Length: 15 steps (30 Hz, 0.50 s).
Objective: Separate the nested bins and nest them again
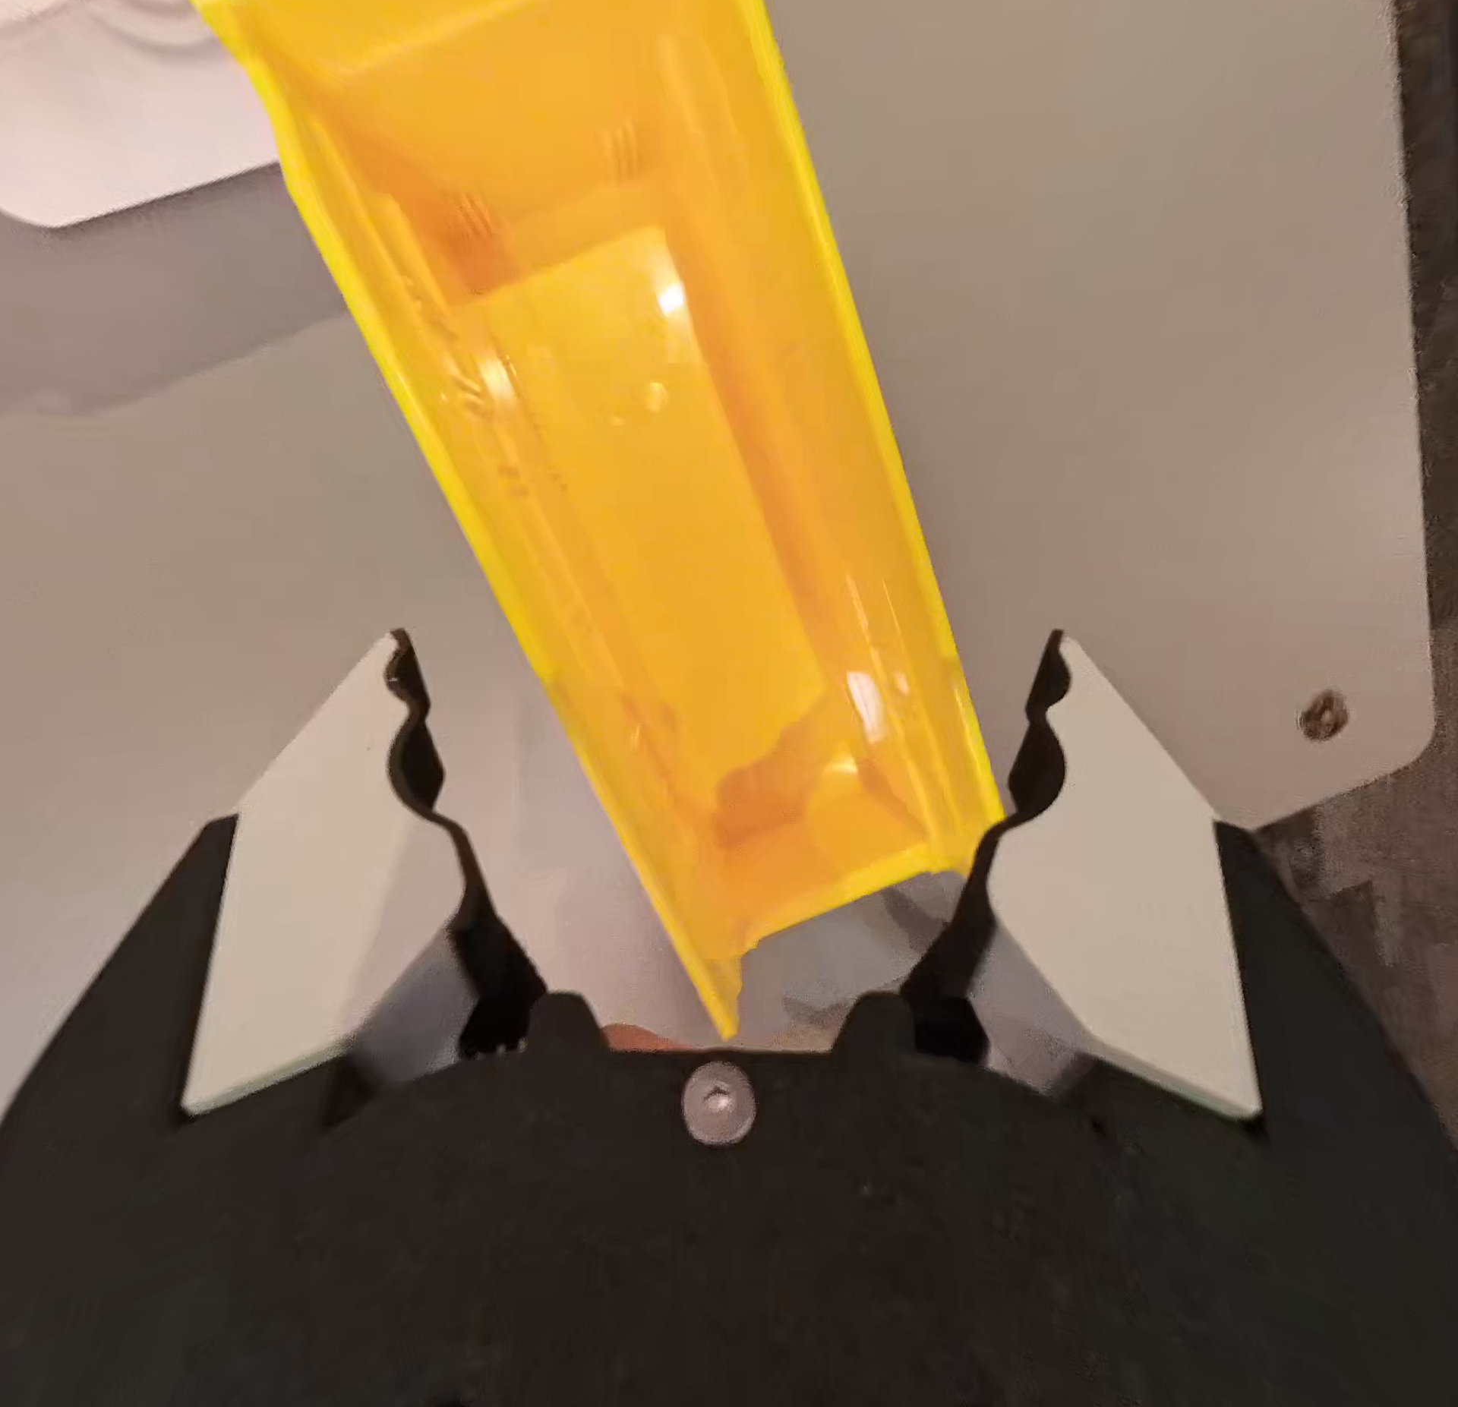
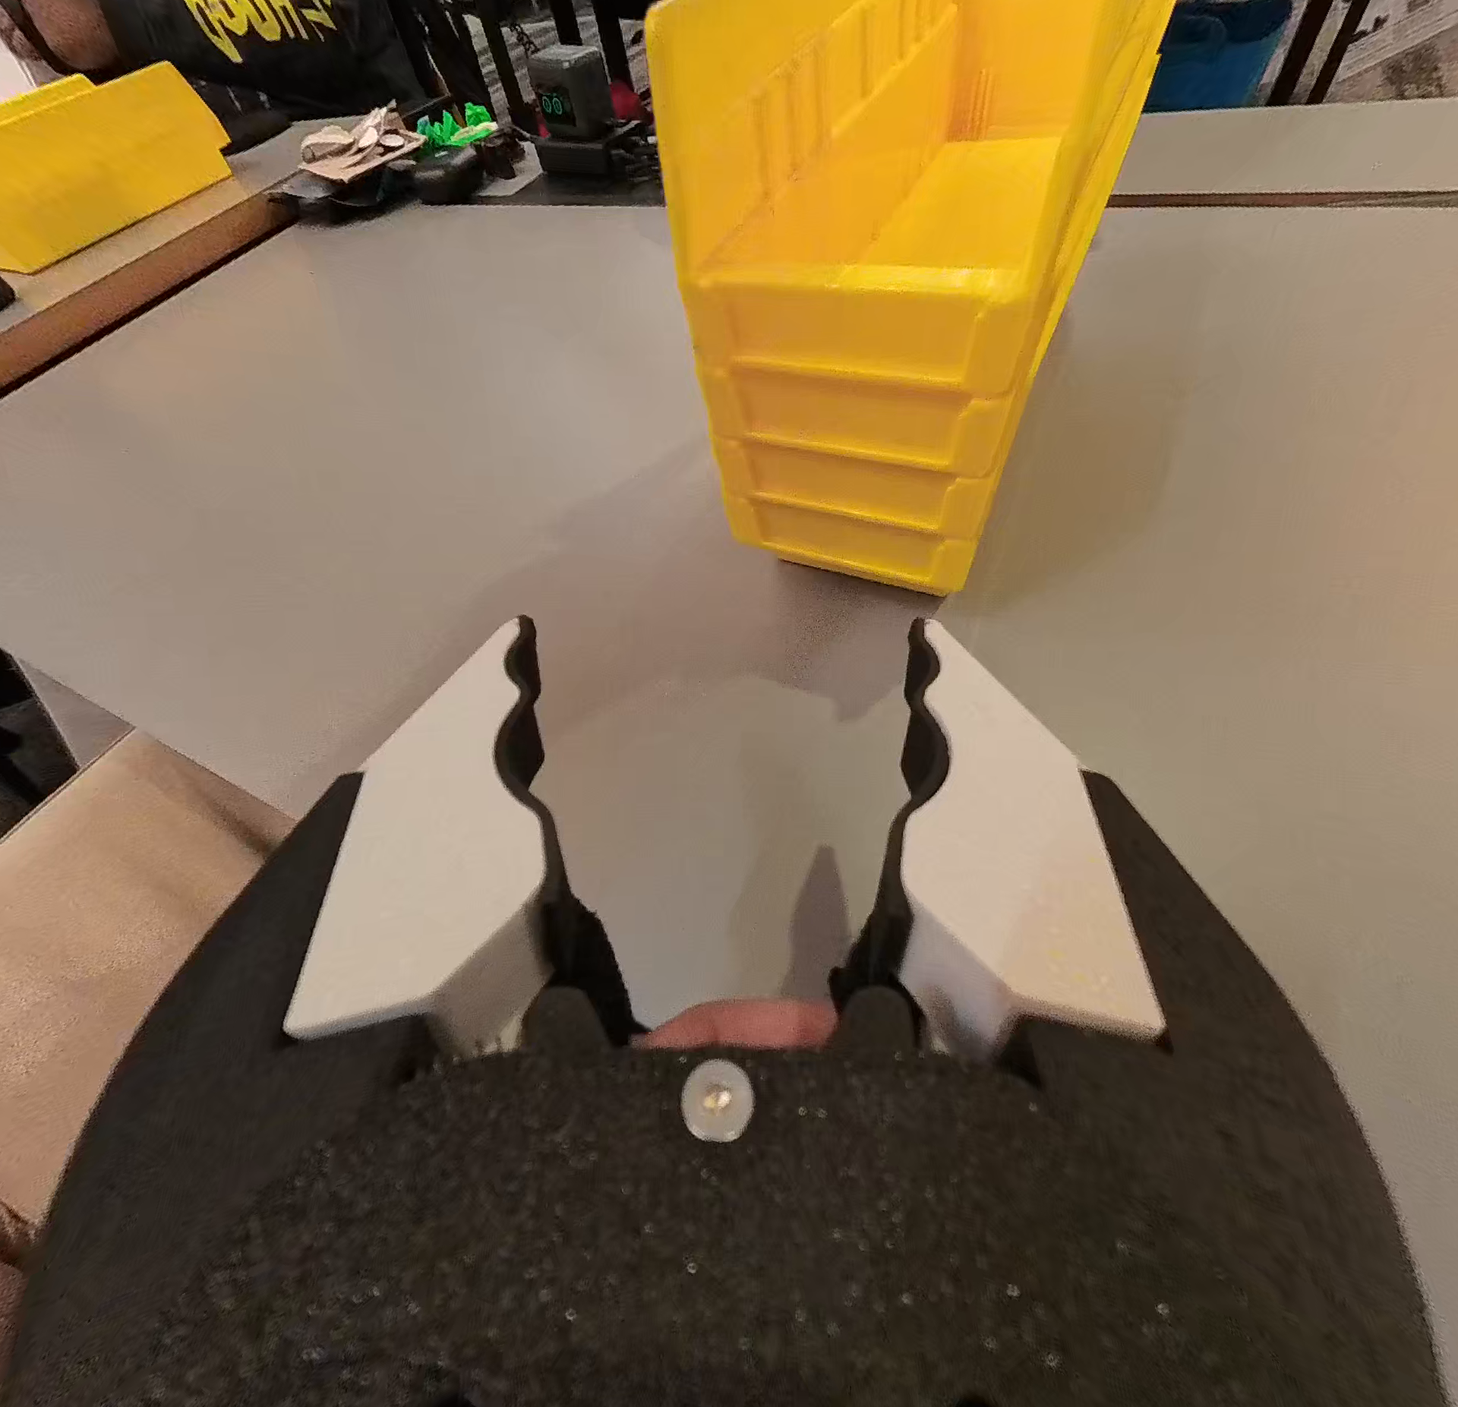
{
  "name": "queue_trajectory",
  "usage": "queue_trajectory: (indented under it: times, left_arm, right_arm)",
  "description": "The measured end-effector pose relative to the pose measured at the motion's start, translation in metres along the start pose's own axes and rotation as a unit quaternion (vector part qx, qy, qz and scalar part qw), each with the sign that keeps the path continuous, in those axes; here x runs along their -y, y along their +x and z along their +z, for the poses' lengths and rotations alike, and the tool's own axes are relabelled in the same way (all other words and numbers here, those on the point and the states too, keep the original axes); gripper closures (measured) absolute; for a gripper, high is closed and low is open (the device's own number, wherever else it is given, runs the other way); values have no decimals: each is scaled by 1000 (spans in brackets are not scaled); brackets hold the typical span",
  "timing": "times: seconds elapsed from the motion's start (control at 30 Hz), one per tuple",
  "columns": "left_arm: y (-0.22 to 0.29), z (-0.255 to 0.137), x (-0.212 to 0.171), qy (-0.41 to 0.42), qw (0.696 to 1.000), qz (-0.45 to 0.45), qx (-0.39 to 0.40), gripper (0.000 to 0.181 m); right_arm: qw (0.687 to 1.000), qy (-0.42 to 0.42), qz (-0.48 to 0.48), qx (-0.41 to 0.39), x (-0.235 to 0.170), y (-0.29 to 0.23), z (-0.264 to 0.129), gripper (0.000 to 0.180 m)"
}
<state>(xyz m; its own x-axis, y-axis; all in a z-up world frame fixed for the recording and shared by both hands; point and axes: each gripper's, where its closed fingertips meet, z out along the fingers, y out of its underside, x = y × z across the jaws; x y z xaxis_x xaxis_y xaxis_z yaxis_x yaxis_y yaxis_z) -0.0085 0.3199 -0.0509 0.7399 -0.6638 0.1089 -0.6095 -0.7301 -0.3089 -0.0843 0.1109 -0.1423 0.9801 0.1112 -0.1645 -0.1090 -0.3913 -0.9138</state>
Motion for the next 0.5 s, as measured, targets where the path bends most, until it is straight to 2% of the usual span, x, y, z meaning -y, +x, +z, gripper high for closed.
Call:
queue_trajectory:
  times: [0.07,0.13,0.2,0.33,0.5]
  left_arm:
    - [2,14,9,-30,999,-32,3,28]
    - [3,26,11,-56,997,-49,16,30]
    - [-9,32,10,-71,994,-53,64,60]
    - [-11,31,11,-86,993,-56,62,65]
    - [-9,27,13,-94,991,-58,69,86]
  right_arm:
    - [1000,-2,0,1,0,3,2,87]
    - [1000,-1,4,2,1,6,3,87]
    - [1000,2,14,4,4,10,4,87]
    - [998,6,52,20,8,13,6,88]
    - [995,6,91,41,11,10,9,89]
